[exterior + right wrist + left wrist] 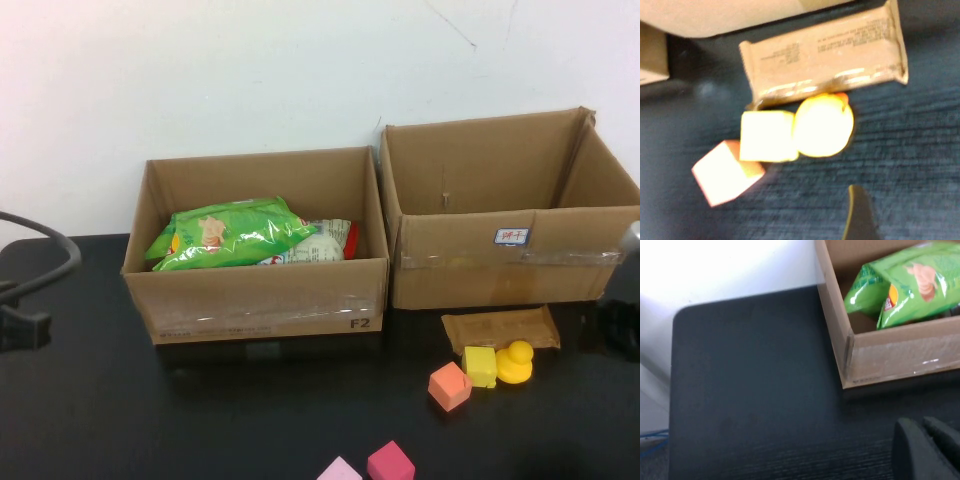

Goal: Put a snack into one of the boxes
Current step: Pick up the biscuit

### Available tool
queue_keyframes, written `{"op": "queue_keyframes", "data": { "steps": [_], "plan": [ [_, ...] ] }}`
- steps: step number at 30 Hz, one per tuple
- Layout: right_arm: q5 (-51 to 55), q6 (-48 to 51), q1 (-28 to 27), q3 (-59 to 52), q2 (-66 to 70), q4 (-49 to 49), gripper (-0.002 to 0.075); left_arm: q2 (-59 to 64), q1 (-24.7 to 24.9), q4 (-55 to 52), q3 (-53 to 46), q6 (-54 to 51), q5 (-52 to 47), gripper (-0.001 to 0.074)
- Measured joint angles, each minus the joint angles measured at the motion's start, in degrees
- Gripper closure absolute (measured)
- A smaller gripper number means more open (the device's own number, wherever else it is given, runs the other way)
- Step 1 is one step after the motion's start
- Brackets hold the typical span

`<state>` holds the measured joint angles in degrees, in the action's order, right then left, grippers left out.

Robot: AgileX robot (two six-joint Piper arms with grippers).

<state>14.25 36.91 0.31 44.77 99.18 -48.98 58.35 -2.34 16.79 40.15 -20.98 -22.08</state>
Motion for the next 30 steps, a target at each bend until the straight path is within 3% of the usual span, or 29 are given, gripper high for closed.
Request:
{"op": "queue_keyframes", "data": {
  "steps": [8, 17, 25, 30],
  "plan": [
    [-3.9, 8.2, 0.9, 8.2, 10.6, -0.6, 0.0315, 0.0, 0.0, 0.2, -0.4, -0.1, 2.0, 0.0736],
    [-3.0, 20.5, 6.0, 18.3, 19.2, -1.0, 0.0315, 0.0, 0.0, 2.9, -0.5, -0.1, 3.1, 0.0736],
    [-3.6, 21.1, 6.3, 23.5, 24.9, -5.2, 0.032, 0.1, 0.0, 3.2, -1.3, -0.1, 3.7, 0.0736],
    [-4.0, 21.3, 6.3, 23.8, 25.9, -7.4, 0.0393, 1.0, 0.0, 3.6, -1.6, -0.5, 4.7, 0.0736]
  ]
}}
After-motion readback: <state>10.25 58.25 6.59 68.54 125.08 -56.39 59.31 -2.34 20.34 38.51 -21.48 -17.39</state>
